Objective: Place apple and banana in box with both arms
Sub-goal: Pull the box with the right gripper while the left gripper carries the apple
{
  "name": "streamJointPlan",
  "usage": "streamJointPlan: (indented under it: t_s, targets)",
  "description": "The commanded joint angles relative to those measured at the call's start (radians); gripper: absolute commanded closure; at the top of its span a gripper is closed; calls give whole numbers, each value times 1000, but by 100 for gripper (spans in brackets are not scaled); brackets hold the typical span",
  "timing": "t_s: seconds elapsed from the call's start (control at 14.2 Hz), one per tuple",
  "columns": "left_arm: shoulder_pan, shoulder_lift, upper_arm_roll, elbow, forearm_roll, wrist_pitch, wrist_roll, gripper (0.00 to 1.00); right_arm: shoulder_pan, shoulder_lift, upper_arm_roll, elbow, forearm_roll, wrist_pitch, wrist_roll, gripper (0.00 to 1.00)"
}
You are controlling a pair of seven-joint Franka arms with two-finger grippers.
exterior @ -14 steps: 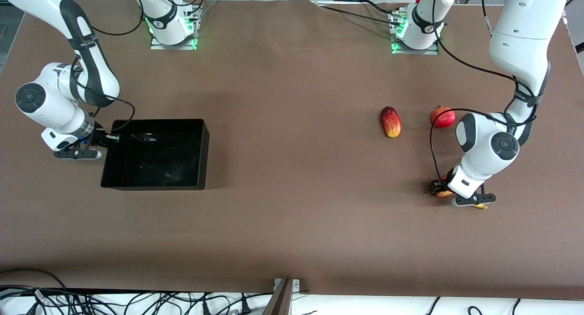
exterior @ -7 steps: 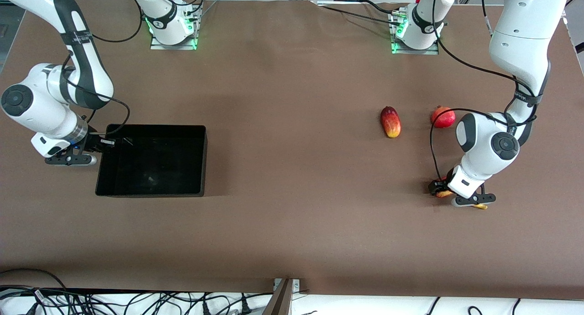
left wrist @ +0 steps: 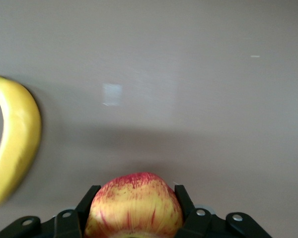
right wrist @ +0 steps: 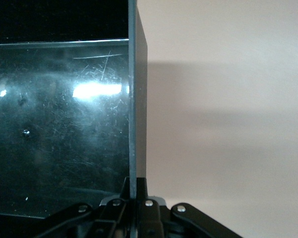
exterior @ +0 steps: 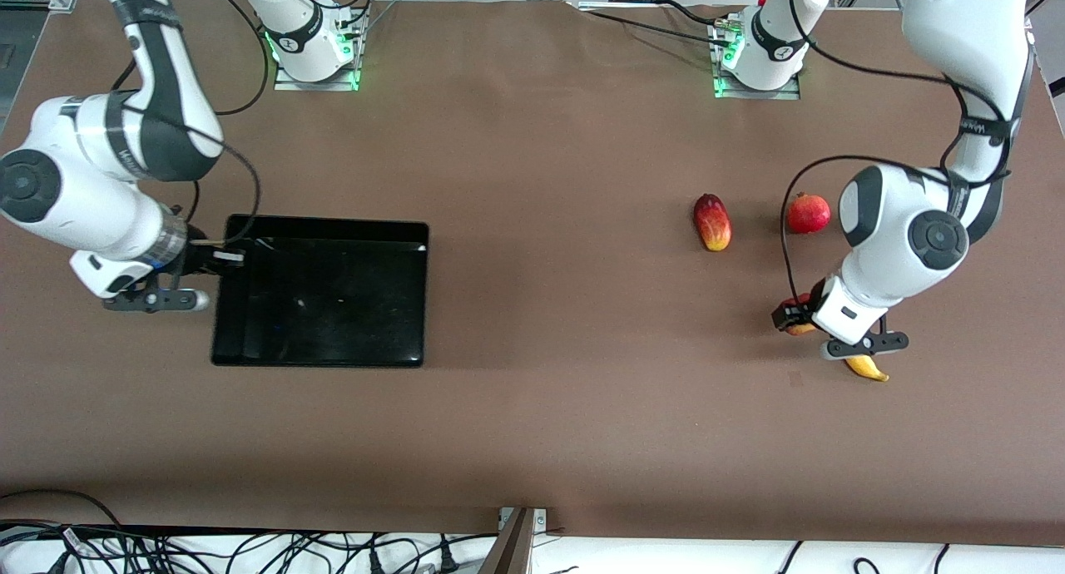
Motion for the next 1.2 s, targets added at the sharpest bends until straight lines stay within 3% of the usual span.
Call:
streamJointPlan:
  t_s: [0.0, 0.35, 0.49, 0.78, 1.13]
  targets:
    - [-68, -67, -17, -13, 16, -64, -149, 100, 159, 24, -4, 46, 19, -14, 195, 100]
    - [-223, -60, -17, 16, 11, -105, -362, 100, 393, 168, -5, 117, 14, 187, 463, 100]
    - [-262, -52, -17, 15, 19, -107, -426, 100, 437, 229, -5, 141, 10, 260, 567, 100]
    - [-300, -47, -17, 19, 8, -124, -482, 100, 493, 320, -11, 158, 2, 414, 581, 100]
    - [-366, 37, -12, 76, 5, -115, -542, 100, 540, 412, -11, 177, 5, 580, 578, 100]
